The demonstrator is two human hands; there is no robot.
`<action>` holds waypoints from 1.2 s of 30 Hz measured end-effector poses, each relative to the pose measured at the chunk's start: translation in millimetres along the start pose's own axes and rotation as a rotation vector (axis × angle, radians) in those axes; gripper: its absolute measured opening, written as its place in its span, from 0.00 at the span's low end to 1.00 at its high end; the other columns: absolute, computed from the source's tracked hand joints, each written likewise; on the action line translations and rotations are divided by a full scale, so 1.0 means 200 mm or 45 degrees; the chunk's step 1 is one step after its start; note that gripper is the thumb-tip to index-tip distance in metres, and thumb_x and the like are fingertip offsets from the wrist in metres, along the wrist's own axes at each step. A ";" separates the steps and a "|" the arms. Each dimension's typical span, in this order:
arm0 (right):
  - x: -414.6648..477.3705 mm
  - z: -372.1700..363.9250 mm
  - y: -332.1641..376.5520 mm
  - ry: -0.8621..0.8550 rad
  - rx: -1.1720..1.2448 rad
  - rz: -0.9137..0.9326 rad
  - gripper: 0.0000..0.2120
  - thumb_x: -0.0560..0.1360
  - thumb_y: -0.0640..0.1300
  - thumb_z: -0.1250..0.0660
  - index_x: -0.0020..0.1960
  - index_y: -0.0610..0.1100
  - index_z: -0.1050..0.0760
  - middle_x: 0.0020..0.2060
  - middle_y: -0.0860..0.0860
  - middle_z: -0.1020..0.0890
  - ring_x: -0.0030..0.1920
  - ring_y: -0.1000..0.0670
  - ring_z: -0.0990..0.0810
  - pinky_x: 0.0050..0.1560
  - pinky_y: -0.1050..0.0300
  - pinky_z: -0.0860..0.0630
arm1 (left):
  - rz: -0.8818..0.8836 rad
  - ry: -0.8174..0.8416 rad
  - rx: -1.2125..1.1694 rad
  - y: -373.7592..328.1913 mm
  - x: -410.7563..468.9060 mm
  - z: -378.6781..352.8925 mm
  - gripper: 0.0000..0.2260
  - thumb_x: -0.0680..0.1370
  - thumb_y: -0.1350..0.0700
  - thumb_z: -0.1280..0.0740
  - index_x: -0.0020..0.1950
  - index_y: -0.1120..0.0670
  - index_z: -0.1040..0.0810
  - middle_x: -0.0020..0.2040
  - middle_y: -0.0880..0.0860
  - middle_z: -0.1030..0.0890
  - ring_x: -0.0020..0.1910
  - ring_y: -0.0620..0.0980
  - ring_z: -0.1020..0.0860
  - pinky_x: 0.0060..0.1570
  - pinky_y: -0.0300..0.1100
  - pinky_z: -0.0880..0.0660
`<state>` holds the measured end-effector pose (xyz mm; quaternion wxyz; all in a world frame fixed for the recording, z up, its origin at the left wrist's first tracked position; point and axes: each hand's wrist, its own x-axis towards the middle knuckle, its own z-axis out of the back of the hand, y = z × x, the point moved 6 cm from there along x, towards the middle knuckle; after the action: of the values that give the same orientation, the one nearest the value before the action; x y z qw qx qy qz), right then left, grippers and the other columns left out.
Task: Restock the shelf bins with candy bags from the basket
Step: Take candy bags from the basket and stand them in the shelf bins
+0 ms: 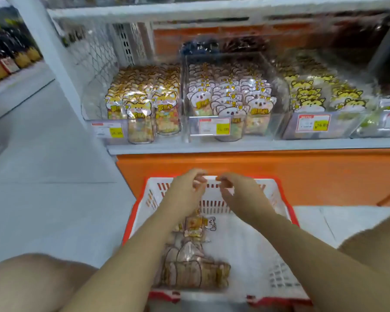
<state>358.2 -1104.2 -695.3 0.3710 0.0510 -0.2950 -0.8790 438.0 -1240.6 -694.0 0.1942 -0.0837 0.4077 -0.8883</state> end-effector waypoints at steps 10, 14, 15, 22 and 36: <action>-0.25 -0.77 -0.52 0.849 0.101 -0.550 0.14 0.79 0.46 0.34 0.64 0.48 0.25 0.51 0.52 0.21 0.49 0.52 0.21 0.47 0.63 0.27 | 0.479 0.632 0.416 0.99 -0.22 -0.42 0.20 0.79 0.56 0.34 0.71 0.55 0.26 0.65 0.56 0.23 0.64 0.55 0.25 0.61 0.46 0.28; -0.23 -0.95 -0.61 0.855 0.339 -0.829 0.16 0.79 0.46 0.33 0.66 0.45 0.25 0.53 0.49 0.21 0.49 0.50 0.21 0.41 0.64 0.29 | 0.576 0.466 0.566 1.18 -0.25 -0.49 0.24 0.75 0.55 0.35 0.71 0.45 0.30 0.75 0.53 0.37 0.74 0.60 0.35 0.65 0.55 0.27; -0.22 -0.99 -0.61 0.844 0.444 -0.913 0.16 0.79 0.45 0.32 0.66 0.44 0.26 0.52 0.48 0.21 0.47 0.50 0.21 0.39 0.65 0.28 | 0.601 0.420 0.626 1.19 -0.24 -0.49 0.25 0.76 0.57 0.36 0.73 0.46 0.32 0.77 0.54 0.42 0.76 0.59 0.39 0.66 0.55 0.28; -0.16 -1.28 -0.51 0.868 0.948 -1.211 0.23 0.79 0.43 0.31 0.73 0.46 0.30 0.68 0.47 0.28 0.66 0.39 0.25 0.61 0.47 0.23 | 0.711 0.525 0.655 1.30 -0.15 -0.60 0.17 0.79 0.53 0.39 0.68 0.48 0.27 0.73 0.48 0.36 0.62 0.52 0.25 0.60 0.50 0.26; -0.24 -1.09 -0.90 -0.234 0.728 -1.496 0.04 0.75 0.40 0.28 0.48 0.45 0.23 0.43 0.45 0.17 0.40 0.45 0.16 0.45 0.44 0.17 | 0.081 0.303 1.057 1.26 0.17 -0.59 0.18 0.70 0.52 0.29 0.60 0.47 0.19 0.71 0.51 0.31 0.72 0.57 0.35 0.68 0.60 0.34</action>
<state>347.8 -1076.7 -980.1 -0.2254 0.2249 -0.4703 -0.8230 440.3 -1322.6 -962.6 0.1903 0.1169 0.0377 -0.9740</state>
